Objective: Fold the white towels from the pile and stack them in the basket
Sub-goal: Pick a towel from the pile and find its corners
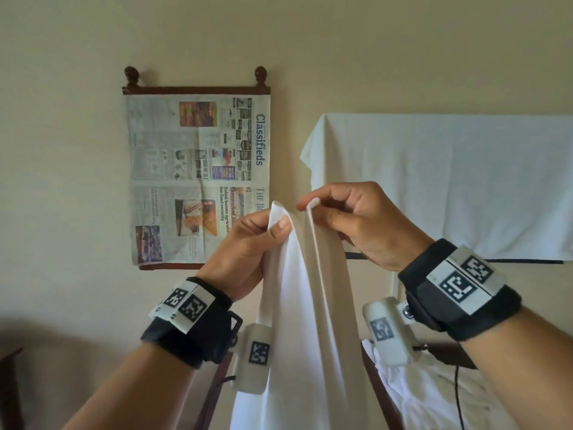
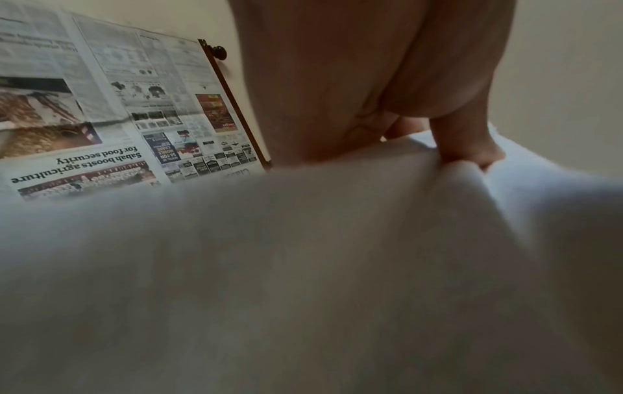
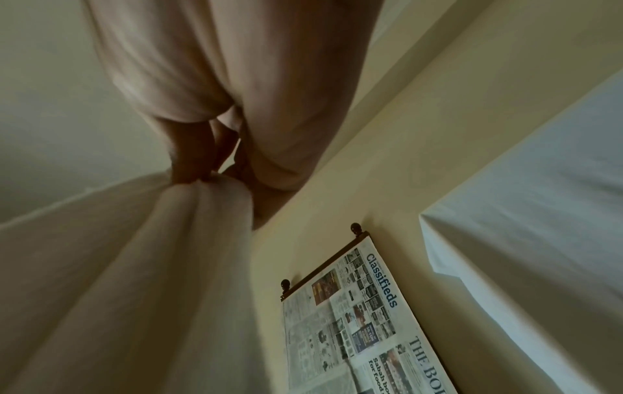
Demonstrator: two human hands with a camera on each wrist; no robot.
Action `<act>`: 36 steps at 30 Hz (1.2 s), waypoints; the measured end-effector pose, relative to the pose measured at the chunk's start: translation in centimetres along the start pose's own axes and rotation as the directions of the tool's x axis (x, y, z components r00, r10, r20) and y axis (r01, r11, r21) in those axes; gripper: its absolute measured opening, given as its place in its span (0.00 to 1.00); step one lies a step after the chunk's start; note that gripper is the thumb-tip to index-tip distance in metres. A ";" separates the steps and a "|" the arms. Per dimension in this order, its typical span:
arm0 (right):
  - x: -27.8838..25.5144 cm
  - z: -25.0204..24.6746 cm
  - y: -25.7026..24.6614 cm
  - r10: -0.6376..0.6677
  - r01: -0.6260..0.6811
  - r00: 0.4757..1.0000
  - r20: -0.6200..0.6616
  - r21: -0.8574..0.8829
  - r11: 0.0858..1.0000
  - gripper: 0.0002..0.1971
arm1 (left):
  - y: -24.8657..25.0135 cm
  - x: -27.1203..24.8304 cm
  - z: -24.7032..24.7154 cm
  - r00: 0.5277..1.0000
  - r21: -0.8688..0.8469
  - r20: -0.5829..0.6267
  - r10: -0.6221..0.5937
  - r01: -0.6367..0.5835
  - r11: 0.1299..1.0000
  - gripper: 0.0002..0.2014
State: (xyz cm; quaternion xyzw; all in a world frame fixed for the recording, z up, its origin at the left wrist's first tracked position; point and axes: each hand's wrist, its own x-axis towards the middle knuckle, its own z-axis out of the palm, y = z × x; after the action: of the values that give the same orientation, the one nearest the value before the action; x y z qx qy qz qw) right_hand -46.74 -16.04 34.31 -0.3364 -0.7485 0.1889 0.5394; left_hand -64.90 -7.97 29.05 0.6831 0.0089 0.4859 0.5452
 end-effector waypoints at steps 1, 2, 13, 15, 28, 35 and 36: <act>0.2 -0.3 -0.1 -0.018 0.018 1.000 0.009 -0.018 1.000 0.07 | -0.2 0.4 0.2 1.000 -0.003 0.006 0.002 -0.002 1.000 0.15; 0.5 -0.7 -0.1 -0.037 0.037 0.999 0.018 -0.043 0.998 0.07 | -0.5 0.8 0.4 1.000 -0.002 0.012 0.004 -0.004 1.000 0.16; 1.0 -3.7 2.0 -0.033 0.039 0.983 0.179 -0.030 0.999 0.13 | -3.0 4.5 2.0 0.998 0.011 0.028 -0.061 0.060 0.998 0.17; 0.5 -4.2 3.0 0.028 -0.034 0.958 0.285 0.015 0.999 0.16 | -3.8 4.6 2.5 0.995 0.052 0.023 -0.095 0.094 0.994 0.20; -2.2 -8.1 10.1 0.076 -0.081 0.997 -0.028 -0.263 0.961 0.03 | -9.3 3.4 8.3 0.952 0.467 -0.291 -0.100 0.232 0.853 0.25; -9.2 -8.7 16.3 0.363 -0.358 0.932 0.013 0.209 0.910 0.14 | -11.3 3.8 9.8 0.887 0.357 -0.430 -0.167 0.337 0.871 0.11; -11.0 -8.5 17.8 0.411 -0.416 0.909 0.067 0.190 0.889 0.17 | -11.2 3.9 9.7 0.874 0.354 -0.452 -0.179 0.360 0.863 0.11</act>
State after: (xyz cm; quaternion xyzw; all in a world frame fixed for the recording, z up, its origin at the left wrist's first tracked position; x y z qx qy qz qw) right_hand -31.34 -12.00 18.27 -0.4297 -0.6438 0.3777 0.5082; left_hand -50.51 -8.45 23.76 0.6620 0.3250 0.5192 0.4319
